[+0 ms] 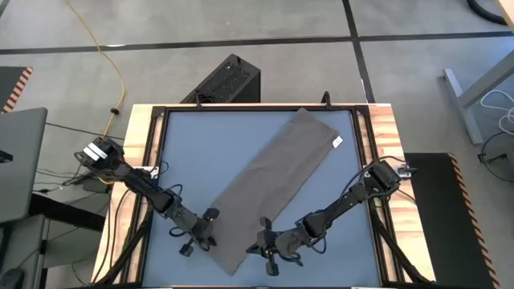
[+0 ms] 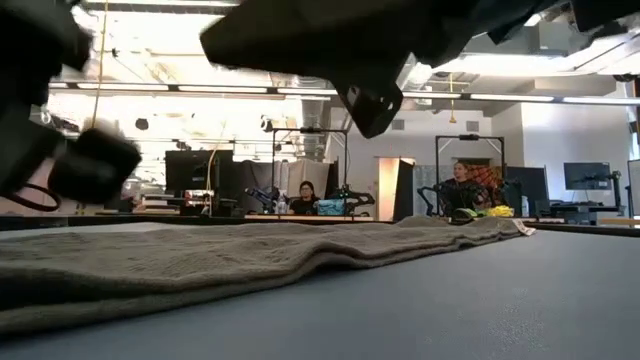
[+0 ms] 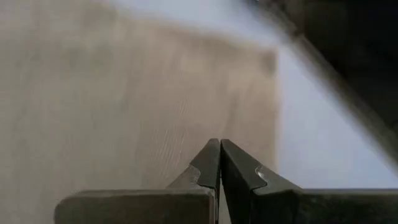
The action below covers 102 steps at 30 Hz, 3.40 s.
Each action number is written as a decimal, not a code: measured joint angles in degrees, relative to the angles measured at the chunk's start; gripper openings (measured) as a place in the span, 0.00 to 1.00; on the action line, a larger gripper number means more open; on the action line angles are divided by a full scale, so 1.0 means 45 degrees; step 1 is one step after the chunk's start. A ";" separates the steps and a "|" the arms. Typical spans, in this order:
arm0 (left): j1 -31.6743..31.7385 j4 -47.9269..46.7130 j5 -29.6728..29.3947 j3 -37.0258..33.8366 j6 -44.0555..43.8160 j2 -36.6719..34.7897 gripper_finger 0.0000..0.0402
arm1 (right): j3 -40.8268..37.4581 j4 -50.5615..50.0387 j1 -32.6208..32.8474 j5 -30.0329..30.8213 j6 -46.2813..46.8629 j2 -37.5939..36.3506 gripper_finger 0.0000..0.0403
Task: Roll towel
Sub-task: Roll the gray towel
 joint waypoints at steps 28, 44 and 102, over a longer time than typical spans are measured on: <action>-0.0141 -0.4239 -0.2032 -0.0009 -0.2077 -0.1269 0.00 | -0.6912 -0.6485 -0.7522 0.3545 0.3124 -0.7685 0.07; -0.0175 -0.2710 0.1198 -0.0009 -0.3244 -0.1082 0.00 | -0.7096 -0.7049 -1.1907 0.3299 0.2963 -0.5275 0.07; 0.0324 0.1508 0.0656 0.0061 -0.2716 0.1497 0.00 | -0.2985 -0.7243 -1.0495 0.1209 -0.1843 -0.3816 0.07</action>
